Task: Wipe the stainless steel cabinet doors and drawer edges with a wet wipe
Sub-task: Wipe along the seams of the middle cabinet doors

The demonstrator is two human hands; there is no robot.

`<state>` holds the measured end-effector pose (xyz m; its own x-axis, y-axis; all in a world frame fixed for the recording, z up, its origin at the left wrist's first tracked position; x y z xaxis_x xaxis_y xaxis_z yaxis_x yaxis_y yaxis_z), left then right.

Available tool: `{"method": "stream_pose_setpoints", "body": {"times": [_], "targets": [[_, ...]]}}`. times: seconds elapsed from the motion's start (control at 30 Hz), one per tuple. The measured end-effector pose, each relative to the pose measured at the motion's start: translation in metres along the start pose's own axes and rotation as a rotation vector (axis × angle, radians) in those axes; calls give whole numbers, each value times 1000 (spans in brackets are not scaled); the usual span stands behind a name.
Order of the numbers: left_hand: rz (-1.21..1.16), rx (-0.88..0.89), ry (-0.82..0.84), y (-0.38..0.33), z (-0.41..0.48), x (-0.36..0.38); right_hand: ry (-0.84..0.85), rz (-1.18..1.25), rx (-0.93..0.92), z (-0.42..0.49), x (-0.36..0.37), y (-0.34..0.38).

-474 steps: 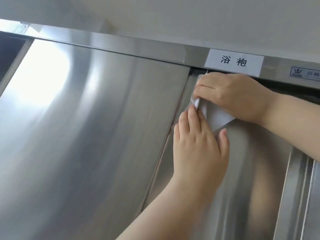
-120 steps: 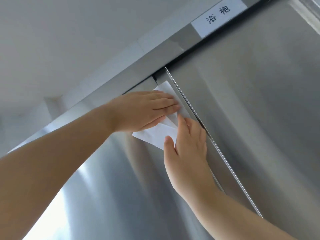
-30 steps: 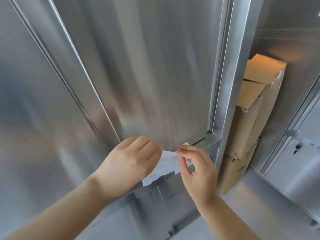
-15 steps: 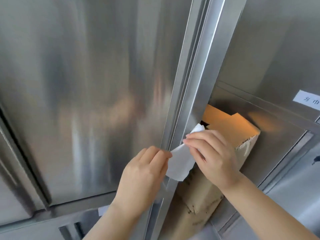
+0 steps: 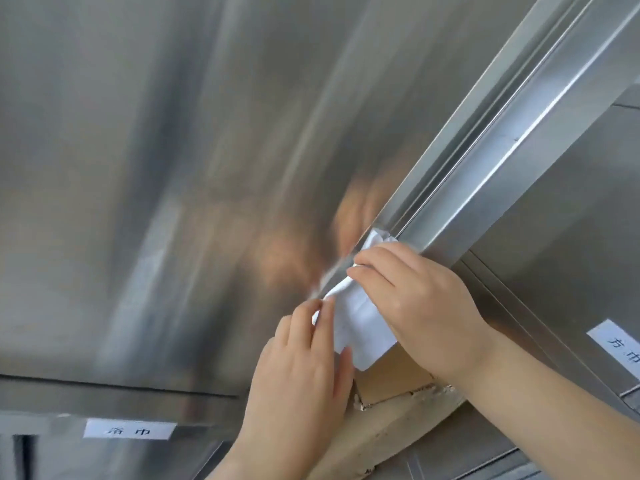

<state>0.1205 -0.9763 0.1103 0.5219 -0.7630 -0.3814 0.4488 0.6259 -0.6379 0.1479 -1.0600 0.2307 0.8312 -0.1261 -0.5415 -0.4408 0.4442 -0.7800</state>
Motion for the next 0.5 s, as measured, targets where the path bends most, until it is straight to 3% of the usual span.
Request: {"method": "stream_pose_setpoints", "body": {"times": [0.13,0.5], "targets": [[-61,-49,42,-10,-1,12,116,-166,-31,8,-7,-2],[-234,127,-64,-13,7,31,458,-395,-179,5,-3,-13]]}}
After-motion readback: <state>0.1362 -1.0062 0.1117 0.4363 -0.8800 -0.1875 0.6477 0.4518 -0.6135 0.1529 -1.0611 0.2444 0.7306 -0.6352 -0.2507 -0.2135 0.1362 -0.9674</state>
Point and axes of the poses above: each hand's wrist, its own z-axis towards the middle knuckle, its own x-axis out of the palm, y = z × x, the point moved 3 cm from there along z, towards the middle knuckle, and after that the axes turned 6 degrees about -z, right-handed, at the moved point
